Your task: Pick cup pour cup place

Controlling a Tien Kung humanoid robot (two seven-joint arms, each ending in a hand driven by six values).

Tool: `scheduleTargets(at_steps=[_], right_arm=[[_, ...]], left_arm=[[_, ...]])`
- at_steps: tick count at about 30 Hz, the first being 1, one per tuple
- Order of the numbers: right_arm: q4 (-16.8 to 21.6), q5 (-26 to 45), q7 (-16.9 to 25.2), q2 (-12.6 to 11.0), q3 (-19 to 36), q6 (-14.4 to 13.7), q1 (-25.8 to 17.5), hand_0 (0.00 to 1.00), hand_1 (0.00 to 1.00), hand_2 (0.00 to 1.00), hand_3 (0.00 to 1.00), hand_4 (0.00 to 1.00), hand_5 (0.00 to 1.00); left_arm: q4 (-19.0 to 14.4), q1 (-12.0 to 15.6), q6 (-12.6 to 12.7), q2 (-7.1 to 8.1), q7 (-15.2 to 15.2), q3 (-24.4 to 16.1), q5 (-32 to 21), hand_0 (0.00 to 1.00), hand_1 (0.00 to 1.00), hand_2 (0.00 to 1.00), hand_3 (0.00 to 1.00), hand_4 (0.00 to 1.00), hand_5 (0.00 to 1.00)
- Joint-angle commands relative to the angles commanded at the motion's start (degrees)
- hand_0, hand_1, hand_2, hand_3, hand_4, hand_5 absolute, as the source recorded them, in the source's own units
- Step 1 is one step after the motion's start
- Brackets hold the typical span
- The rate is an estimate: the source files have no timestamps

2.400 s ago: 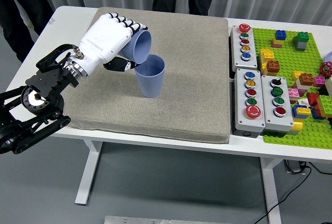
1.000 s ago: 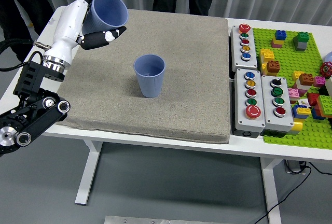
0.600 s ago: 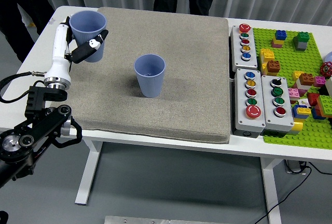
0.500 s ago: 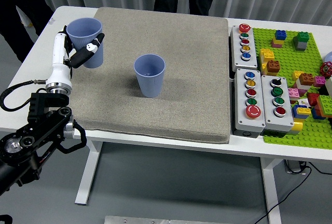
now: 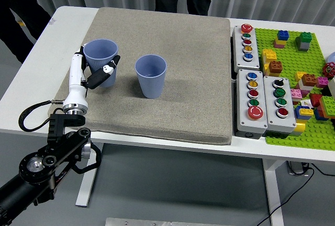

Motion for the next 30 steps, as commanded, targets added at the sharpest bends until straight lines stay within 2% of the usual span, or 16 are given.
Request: scheduleTargets(at_steps=[6, 16, 30], right_arm=[[0.0, -0.4, 0.0, 0.0, 0.4, 0.1, 0.0, 0.675, 0.634, 0.555, 0.561, 0.002, 0.077], [0.0, -0.9, 0.0, 0.1, 0.9, 0.1, 0.1, 0.675, 0.634, 0.554, 0.561, 0.002, 0.074], [0.0, -1.7, -0.2, 0.3, 1.4, 0.3, 0.0, 0.675, 0.634, 0.556, 0.562, 0.002, 0.079]], left_arm=[[1.7, 0.7, 0.0, -0.37, -2.1, 0.9, -2.0, 0.590, 0.579, 0.533, 0.533, 0.693, 0.263], [1.9, 1.2, 0.0, -0.51, -3.0, 1.1, -1.2, 0.612, 0.594, 0.555, 0.551, 0.690, 0.256], [3.2, 2.3, 0.0, -0.61, -5.9, 1.6, -5.0, 0.617, 0.601, 0.571, 0.564, 0.705, 0.271]])
